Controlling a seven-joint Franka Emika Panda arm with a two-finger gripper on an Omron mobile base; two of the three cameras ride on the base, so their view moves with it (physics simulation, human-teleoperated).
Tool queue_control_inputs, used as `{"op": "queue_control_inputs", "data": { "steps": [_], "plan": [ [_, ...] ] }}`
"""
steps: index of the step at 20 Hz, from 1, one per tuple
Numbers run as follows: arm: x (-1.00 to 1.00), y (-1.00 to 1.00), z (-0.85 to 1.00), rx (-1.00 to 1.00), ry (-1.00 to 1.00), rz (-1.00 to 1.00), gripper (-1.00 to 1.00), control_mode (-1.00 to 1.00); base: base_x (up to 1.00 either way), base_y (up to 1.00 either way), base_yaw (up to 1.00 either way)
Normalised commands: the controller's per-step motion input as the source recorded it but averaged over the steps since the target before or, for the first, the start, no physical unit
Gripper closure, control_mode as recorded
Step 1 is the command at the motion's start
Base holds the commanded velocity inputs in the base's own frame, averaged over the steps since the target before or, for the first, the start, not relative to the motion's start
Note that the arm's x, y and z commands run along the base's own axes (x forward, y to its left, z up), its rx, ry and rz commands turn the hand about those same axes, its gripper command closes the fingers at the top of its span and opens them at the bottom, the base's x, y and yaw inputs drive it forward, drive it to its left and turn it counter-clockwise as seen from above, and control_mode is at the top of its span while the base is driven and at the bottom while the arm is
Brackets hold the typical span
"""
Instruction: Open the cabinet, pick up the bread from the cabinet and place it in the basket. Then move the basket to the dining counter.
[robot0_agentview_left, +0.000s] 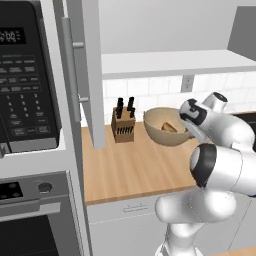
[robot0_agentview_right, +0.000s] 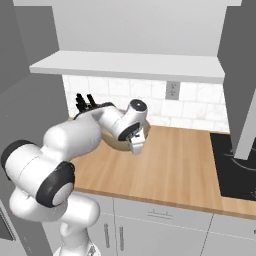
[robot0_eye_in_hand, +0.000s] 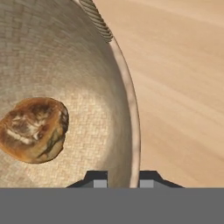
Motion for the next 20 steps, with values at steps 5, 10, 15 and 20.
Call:
{"op": "queue_control_inputs", "data": {
  "steps": [5, 10, 15, 20],
  "plan": [
    [-0.39, 0.00, 0.46, -0.03, 0.00, 0.00, 1.00, -1.00, 0.00, 0.00, 0.00],
    [-0.61, 0.00, 0.57, 0.00, 0.02, 0.00, 1.00, -1.00, 0.00, 0.00, 0.00],
    [-0.85, 0.07, 0.49, 0.00, 0.03, 0.00, 1.00, -1.00, 0.00, 0.00, 0.00],
    [-0.73, 0.07, 0.61, 0.00, 0.00, 0.00, 1.00, -1.00, 0.00, 0.00, 0.00]
  ]
}}
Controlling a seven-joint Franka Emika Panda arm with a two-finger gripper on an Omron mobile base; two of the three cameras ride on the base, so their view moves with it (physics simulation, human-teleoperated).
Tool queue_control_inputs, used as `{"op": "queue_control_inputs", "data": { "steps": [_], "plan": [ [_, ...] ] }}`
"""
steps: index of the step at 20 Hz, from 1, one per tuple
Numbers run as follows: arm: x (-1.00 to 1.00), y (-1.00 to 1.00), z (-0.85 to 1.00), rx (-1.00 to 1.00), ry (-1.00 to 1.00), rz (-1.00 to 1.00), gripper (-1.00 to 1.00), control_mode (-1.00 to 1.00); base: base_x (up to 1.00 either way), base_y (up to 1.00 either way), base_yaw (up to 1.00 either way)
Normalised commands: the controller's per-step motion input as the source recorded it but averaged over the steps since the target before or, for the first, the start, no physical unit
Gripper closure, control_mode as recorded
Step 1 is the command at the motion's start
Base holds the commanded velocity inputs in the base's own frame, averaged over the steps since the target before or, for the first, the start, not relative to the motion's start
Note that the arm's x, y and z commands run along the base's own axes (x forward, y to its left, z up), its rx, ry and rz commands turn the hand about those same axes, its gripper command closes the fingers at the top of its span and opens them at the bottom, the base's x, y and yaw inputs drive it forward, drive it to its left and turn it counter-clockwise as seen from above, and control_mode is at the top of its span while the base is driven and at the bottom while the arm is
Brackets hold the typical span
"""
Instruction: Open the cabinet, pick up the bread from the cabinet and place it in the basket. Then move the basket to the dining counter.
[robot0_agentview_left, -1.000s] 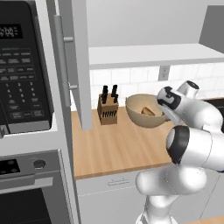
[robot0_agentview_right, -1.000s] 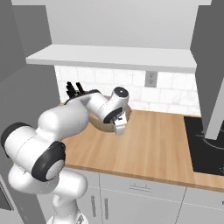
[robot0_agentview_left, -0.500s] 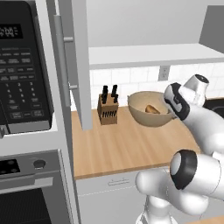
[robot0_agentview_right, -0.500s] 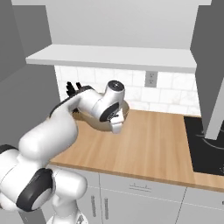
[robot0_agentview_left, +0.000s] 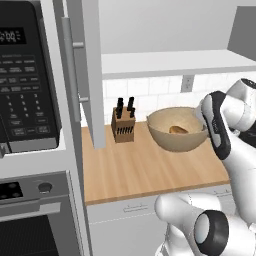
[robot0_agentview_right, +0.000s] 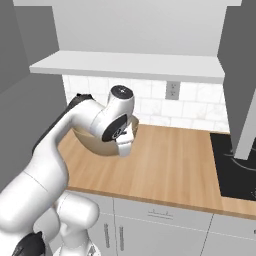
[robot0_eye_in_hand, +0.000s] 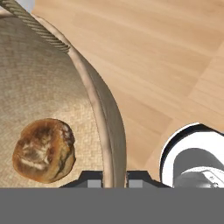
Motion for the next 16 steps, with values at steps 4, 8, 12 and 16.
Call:
{"op": "queue_control_inputs", "data": {
  "steps": [4, 8, 12, 16],
  "plan": [
    [-0.64, 0.16, 0.57, 0.01, 0.00, 0.00, 1.00, -1.00, 0.00, 0.00, 0.00],
    [-0.51, 0.30, 0.32, 0.01, -0.02, 0.00, 1.00, -1.00, 0.00, 0.00, 0.00],
    [-0.36, 0.15, 0.18, 0.02, 0.00, 0.00, 1.00, -1.00, 0.00, 0.00, 0.00],
    [0.00, 0.00, 0.00, 0.01, 0.00, 0.00, 1.00, -1.00, 0.00, 0.00, 0.00]
  ]
}}
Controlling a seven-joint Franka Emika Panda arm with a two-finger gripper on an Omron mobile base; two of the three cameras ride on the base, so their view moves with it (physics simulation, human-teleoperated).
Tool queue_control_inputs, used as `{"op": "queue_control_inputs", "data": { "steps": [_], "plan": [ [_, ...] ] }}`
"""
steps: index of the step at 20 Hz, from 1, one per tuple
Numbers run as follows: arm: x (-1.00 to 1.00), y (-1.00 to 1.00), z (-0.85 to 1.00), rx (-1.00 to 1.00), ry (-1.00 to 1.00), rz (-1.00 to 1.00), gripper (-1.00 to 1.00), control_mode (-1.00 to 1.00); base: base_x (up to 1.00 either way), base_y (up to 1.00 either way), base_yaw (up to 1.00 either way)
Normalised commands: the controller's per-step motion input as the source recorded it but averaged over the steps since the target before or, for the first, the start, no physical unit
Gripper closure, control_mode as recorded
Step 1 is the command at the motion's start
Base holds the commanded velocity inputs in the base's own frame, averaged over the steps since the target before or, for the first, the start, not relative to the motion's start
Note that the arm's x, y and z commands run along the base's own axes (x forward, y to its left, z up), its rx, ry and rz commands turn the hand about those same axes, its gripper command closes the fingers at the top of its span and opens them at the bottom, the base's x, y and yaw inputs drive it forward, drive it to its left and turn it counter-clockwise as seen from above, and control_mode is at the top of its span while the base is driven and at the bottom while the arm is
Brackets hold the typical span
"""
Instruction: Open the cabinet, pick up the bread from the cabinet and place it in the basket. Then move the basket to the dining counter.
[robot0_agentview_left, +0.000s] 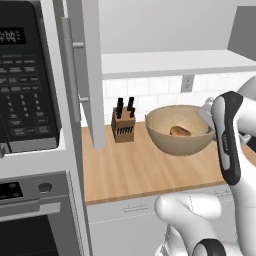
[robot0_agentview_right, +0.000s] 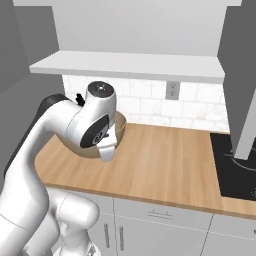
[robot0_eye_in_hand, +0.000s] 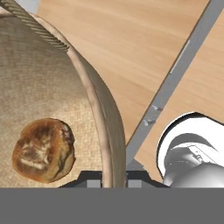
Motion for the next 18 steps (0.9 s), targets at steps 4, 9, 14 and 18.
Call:
{"op": "queue_control_inputs", "data": {
  "steps": [4, 9, 14, 18],
  "plan": [
    [0.00, 0.00, 0.00, 0.00, 0.00, 0.00, 1.00, -1.00, 0.00, 0.00, 0.00],
    [-0.02, 0.00, 0.00, 0.00, 0.00, 0.00, 1.00, -1.00, 0.00, 0.00, 0.00],
    [-0.02, 0.00, 0.00, 0.00, 0.00, 0.00, 1.00, 1.00, -0.37, 0.00, 0.00],
    [0.00, 0.00, 0.00, 0.00, 0.00, 0.00, 1.00, 1.00, -0.71, -0.06, 0.00]
  ]
}}
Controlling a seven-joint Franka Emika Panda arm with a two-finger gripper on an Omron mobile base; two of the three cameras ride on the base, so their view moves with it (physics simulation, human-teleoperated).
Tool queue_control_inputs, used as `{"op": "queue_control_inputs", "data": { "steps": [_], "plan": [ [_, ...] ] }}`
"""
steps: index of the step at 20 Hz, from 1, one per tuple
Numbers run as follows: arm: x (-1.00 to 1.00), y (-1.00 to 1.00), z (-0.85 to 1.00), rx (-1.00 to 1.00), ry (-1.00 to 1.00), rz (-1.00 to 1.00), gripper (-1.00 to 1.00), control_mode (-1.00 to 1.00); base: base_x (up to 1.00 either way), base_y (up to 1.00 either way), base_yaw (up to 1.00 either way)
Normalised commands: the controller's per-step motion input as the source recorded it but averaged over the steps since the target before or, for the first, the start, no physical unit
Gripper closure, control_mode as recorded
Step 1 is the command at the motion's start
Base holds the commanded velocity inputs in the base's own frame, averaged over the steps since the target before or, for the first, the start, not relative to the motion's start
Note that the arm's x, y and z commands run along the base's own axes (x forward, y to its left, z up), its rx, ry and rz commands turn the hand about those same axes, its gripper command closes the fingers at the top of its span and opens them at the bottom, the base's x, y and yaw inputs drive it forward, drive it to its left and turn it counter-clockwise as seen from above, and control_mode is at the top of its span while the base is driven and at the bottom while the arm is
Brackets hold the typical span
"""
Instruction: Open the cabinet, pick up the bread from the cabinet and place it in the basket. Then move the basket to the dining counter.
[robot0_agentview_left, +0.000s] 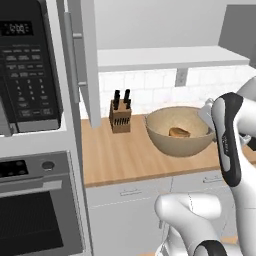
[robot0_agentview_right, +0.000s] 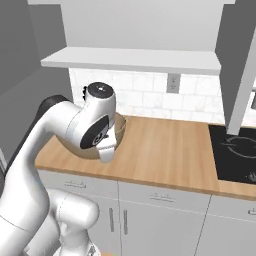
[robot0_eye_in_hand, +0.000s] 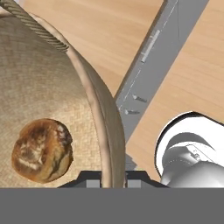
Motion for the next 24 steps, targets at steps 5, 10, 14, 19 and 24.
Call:
{"op": "queue_control_inputs", "data": {
  "steps": [5, 10, 14, 19, 24],
  "plan": [
    [0.00, 0.00, 0.00, 0.00, 0.00, 0.00, 1.00, 1.00, -0.70, -0.32, -0.05],
    [0.00, 0.00, 0.00, 0.00, 0.00, 0.00, 1.00, 1.00, -0.57, -0.35, -0.35],
    [0.00, 0.00, 0.00, 0.00, 0.00, 0.00, 1.00, 1.00, -0.08, -0.25, -0.81],
    [0.00, 0.00, 0.00, 0.00, 0.00, 0.00, 1.00, 1.00, 0.00, -0.07, -0.94],
    [0.00, 0.00, 0.00, 0.00, 0.00, 0.00, 1.00, 1.00, 0.00, -0.15, -0.94]
  ]
}}
